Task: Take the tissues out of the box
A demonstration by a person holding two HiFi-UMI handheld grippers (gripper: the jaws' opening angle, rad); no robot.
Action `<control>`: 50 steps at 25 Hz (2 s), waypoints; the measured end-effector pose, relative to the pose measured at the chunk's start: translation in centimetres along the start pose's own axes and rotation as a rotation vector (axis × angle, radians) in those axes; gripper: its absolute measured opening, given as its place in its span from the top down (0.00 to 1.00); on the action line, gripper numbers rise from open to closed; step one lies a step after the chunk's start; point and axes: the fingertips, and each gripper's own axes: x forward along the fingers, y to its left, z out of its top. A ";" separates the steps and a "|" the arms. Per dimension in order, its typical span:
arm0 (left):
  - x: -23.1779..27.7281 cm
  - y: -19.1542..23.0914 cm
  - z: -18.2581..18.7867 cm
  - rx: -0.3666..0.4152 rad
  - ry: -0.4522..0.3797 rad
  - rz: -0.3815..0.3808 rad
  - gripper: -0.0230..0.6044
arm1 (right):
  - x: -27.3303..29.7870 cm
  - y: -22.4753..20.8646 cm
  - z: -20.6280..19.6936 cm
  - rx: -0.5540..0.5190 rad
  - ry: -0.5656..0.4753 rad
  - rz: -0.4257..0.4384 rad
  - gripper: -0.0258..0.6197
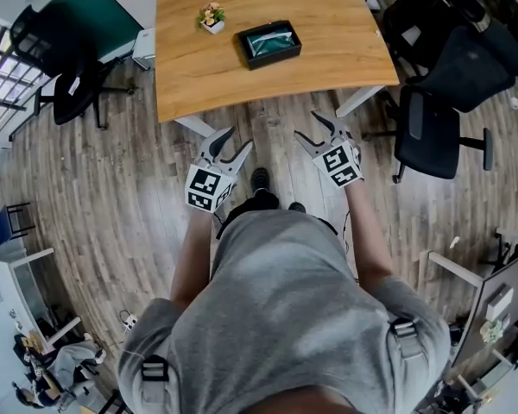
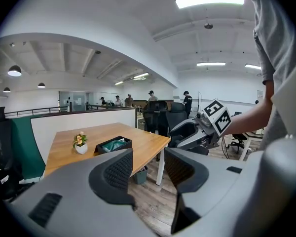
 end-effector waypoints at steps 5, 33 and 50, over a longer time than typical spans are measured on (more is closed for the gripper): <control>0.4 3.2 -0.3 -0.004 0.000 -0.016 0.63 | 2.8 0.0 1.2 -0.018 0.012 -0.006 0.53; 5.9 12.2 0.5 0.036 0.015 -0.169 0.65 | 10.0 -3.6 2.9 0.079 0.061 -0.109 0.54; 17.4 16.7 4.5 0.015 0.039 -0.121 0.65 | 16.2 -15.2 3.2 0.048 0.060 -0.022 0.55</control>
